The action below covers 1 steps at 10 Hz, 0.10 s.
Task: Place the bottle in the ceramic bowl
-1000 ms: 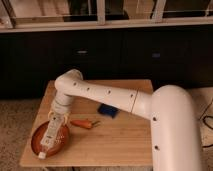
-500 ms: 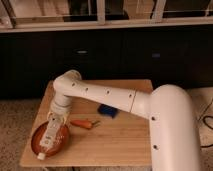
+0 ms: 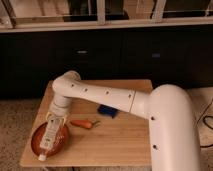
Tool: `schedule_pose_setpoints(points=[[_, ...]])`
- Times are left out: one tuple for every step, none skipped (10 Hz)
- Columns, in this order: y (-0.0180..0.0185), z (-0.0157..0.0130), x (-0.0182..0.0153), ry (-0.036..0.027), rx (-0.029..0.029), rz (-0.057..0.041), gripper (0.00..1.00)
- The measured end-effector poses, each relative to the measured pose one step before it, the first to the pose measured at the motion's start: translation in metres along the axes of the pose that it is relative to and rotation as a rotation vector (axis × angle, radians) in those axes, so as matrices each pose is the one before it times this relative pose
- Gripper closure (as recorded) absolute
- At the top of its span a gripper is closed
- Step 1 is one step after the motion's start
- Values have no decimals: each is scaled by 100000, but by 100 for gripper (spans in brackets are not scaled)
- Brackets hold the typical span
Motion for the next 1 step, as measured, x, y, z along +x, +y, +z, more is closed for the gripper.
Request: schedule_pose_setpoints(points=[[-3,15,-44,-17,-128,-112,30]])
